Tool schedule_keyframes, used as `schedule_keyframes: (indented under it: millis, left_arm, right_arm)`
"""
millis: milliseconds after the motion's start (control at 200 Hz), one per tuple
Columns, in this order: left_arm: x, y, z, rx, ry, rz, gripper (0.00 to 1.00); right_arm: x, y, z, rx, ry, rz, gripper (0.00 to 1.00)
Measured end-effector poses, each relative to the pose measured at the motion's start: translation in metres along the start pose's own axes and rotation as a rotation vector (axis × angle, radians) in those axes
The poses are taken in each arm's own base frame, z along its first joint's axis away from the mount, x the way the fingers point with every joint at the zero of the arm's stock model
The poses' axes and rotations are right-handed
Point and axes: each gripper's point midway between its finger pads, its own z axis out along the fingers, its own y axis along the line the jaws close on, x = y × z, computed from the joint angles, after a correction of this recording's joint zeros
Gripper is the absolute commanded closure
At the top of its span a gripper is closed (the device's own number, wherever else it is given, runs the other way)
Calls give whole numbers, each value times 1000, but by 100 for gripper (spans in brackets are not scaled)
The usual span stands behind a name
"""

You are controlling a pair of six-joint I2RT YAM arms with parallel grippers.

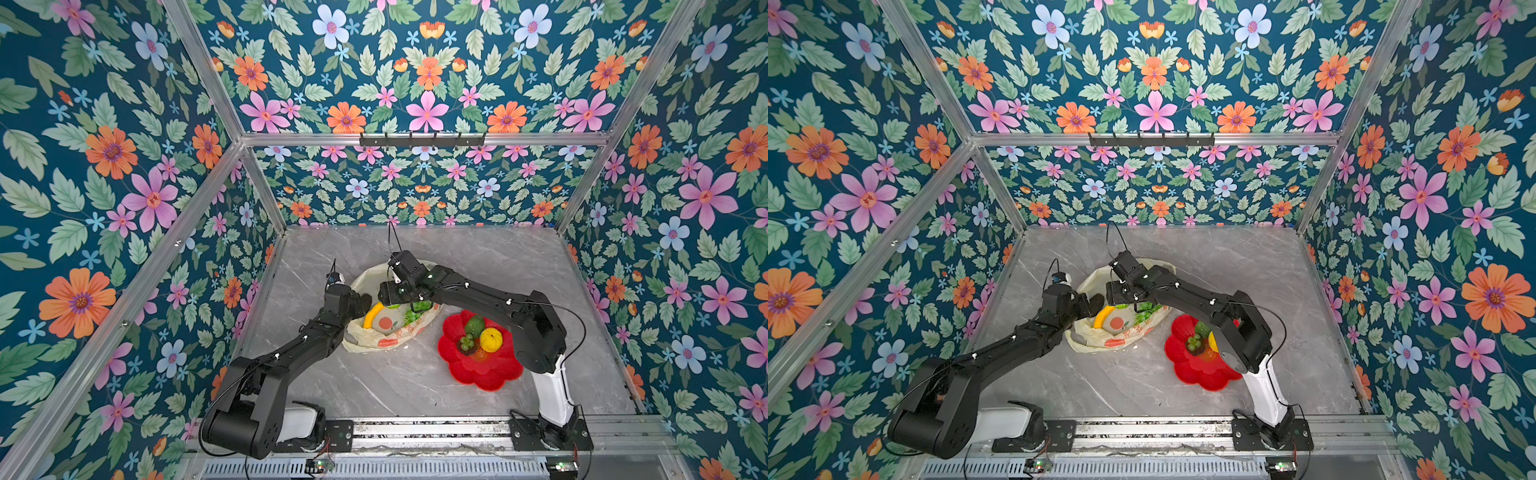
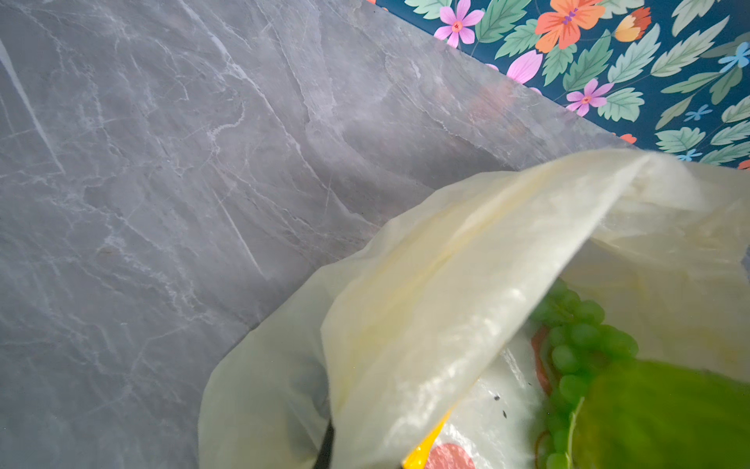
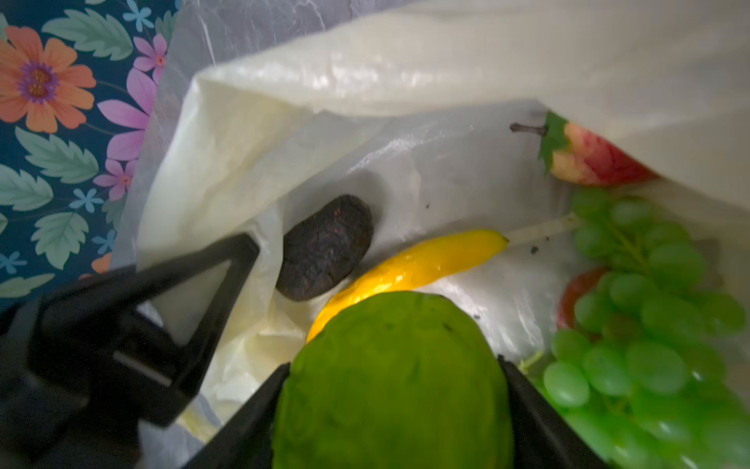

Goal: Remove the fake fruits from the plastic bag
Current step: 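Carry the light green fruit over the red plate and lower it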

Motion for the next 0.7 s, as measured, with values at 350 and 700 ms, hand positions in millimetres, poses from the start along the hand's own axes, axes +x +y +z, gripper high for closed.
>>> schedule_keyframes:
  millis: [350,700]
  left_arm:
    - [1,0,0,1,3,0,100]
    - [3,0,2,2,9,0,100]
  right_arm:
    - [53,-25,-62,104,-5,-44,27]
    - [111,-56,-121,181,-1,27,28]
